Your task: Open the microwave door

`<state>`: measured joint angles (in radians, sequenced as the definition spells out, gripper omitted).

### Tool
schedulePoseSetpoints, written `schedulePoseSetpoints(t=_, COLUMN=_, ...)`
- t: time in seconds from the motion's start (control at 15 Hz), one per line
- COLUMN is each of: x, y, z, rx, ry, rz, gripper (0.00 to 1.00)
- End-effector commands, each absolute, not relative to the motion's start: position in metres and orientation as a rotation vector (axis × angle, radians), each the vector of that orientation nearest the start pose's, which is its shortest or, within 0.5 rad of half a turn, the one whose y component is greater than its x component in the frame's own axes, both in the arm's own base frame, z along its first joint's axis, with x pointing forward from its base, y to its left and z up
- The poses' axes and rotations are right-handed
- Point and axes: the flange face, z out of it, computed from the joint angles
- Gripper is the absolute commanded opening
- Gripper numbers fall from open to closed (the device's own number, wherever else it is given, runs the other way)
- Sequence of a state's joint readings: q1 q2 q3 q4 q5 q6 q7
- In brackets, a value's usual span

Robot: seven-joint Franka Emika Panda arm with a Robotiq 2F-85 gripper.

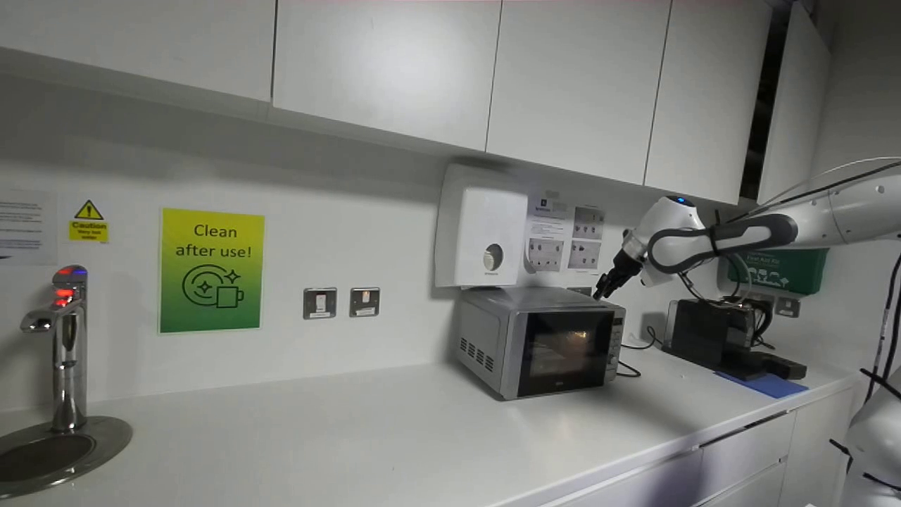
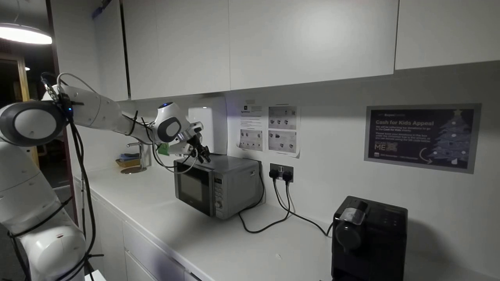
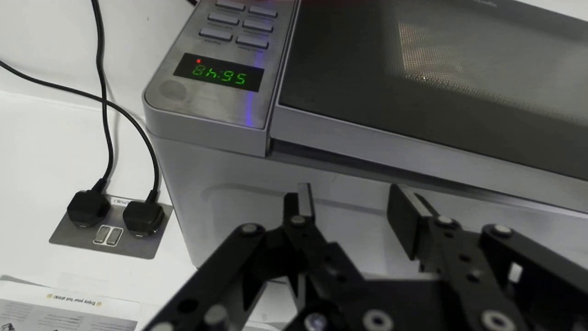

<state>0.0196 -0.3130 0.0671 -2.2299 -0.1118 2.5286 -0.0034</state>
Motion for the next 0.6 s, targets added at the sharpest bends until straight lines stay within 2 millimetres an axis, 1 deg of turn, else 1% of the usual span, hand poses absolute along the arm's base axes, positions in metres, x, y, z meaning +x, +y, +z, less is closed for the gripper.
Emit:
schedulePoseSetpoints(t=0.0, x=0.502, y=0.054, z=0.582, rx=-3.037, ry=-0.283, rz=-1.044, gripper=0.19)
schedulePoseSetpoints(t=0.13, x=0.498, y=0.055, z=0.581, rx=-3.038, ry=-0.289, rz=-1.029, gripper=0.06)
schedulePoseSetpoints(t=0.2, x=0.501, y=0.054, z=0.573, rx=-3.056, ry=-0.272, rz=-0.986, gripper=0.00)
schedulePoseSetpoints(t=0.27, x=0.501, y=0.055, z=0.573, rx=-3.056, ry=-0.273, rz=-0.983, gripper=0.16)
schedulePoseSetpoints(t=0.4, x=0.502, y=0.055, z=0.570, rx=-3.059, ry=-0.273, rz=-0.976, gripper=0.01)
schedulePoseSetpoints(t=0.53, x=0.502, y=0.055, z=0.570, rx=-3.059, ry=-0.273, rz=-0.974, gripper=0.01)
